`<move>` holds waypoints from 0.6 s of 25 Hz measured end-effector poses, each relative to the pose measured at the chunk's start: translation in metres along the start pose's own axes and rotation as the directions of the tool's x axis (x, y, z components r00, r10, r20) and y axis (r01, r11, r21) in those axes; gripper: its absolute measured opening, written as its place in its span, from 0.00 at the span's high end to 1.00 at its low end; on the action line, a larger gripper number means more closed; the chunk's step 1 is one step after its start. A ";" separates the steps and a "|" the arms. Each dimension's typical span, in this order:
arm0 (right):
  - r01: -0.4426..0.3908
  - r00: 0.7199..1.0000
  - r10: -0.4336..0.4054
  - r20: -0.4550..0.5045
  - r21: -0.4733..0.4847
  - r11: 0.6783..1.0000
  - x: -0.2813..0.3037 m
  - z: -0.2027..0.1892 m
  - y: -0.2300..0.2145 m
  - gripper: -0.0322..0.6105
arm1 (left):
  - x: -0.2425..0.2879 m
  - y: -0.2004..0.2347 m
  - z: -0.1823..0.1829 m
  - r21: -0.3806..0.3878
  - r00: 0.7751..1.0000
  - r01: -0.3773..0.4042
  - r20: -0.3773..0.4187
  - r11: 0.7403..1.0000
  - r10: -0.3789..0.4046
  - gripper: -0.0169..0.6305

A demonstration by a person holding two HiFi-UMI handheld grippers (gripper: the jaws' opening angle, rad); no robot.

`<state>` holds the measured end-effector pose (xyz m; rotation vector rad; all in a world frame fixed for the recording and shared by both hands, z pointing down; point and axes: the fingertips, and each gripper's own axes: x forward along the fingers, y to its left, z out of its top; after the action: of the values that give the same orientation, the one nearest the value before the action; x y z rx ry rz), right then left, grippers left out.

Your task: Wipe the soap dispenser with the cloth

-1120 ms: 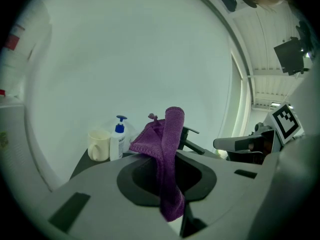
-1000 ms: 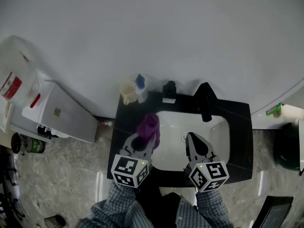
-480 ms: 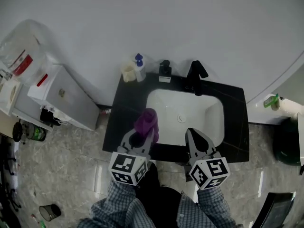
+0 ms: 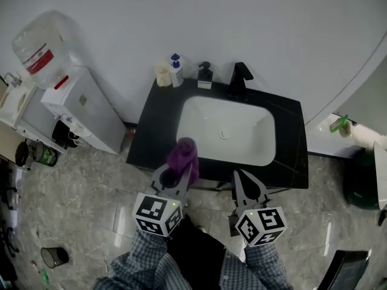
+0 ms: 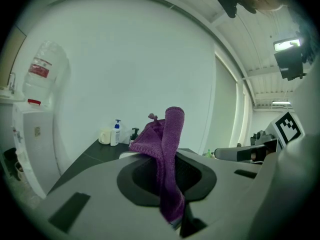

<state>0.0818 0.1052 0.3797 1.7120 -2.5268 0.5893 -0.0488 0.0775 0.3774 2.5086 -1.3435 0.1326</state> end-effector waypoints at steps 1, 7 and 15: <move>-0.001 1.000 0.001 0.003 0.002 1.000 -0.005 -0.001 0.003 0.92 | -0.005 -0.003 -0.001 0.004 1.000 0.002 -0.003 1.000 -0.002 0.89; 0.005 1.000 -0.006 0.027 0.015 1.000 -0.021 0.000 0.015 0.92 | -0.025 -0.012 -0.002 0.036 0.999 0.024 -0.027 0.999 -0.023 0.89; 0.025 0.999 -0.025 0.047 0.010 1.000 -0.026 0.013 0.032 0.92 | -0.042 -0.019 -0.001 0.047 0.997 0.066 -0.052 0.997 -0.064 0.89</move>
<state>0.0657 0.1340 0.3524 1.7787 -2.5343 0.5671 -0.0567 0.1209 0.3649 2.5684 -1.2525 0.2156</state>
